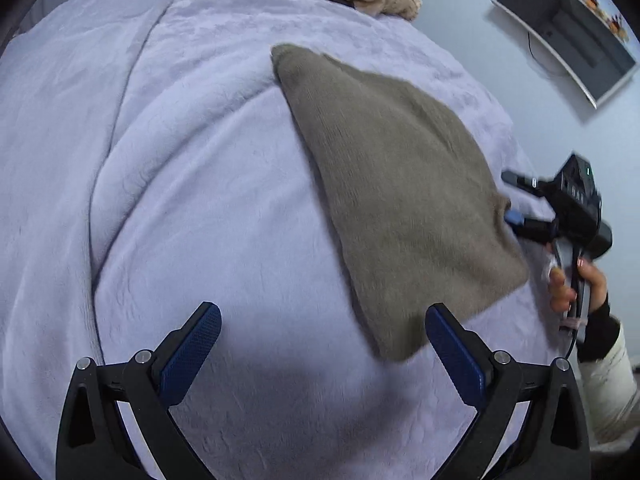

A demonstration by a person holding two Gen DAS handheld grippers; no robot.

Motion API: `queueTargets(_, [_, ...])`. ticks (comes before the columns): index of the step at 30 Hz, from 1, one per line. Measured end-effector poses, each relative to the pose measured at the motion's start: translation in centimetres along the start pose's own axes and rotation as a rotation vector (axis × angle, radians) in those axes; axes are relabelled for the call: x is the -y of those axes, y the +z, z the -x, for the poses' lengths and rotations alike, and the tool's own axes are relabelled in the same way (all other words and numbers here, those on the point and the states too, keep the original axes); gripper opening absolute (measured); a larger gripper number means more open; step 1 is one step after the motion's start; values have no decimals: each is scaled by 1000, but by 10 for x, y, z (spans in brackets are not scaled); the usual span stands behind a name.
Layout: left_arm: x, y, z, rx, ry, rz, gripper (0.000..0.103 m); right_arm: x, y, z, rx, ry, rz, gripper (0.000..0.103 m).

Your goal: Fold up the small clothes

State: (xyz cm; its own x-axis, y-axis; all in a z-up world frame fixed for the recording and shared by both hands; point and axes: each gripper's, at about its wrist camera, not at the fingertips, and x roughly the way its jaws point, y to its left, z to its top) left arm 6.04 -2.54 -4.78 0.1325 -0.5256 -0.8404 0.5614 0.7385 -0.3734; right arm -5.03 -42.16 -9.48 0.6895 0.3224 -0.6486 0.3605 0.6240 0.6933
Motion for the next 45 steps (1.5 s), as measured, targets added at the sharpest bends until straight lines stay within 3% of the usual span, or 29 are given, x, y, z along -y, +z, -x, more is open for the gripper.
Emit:
queueTargets(3, [0,41,-7,80,-64,49,102,-3,6,-5,-22,1,5,81])
queueTargets(6, [8,69,-43,31,-82,43,102,-6,10,-11,-61,-10,20,81])
queueTargets(9, [23,76,-84,-36,-71,37,102,-8,15,-16,-97,0,34,81])
queueTargets(11, [28,74,-96,-60,-103,45,102,-9,18,-20,-128,3,46,81])
queueTargets(18, [40,81,-112,-73,-113,60,102,-25,29,-57,-257,96,90,83])
queueTargets(21, [38,83,-114,-74,-123,72,102,-27,31,-73,-263,123,91,83])
queueTargets(22, [37,83,-112,-70,-121,70,102,-26,29,-74,-249,136,76,81])
queueTargets(23, [38,83,-110,-61,-109,66,94,-26,28,-74,-233,150,61,77])
queueTargets(25, [39,81,-101,-39,-81,51,80,-24,24,-69,-210,181,37,35])
queueTargets(27, [40,79,-89,-19,-82,45,62,-24,21,-63,-191,212,0,32])
queueTargets(29, [39,79,-77,-7,-93,51,56,-27,18,-56,-171,237,-20,32])
queueTargets(38, [31,57,1,31,-116,75,55,-86,-13,-19,-164,340,6,32])
queueTargets(45, [21,8,69,64,-67,80,56,-121,-57,-6,-214,412,12,32])
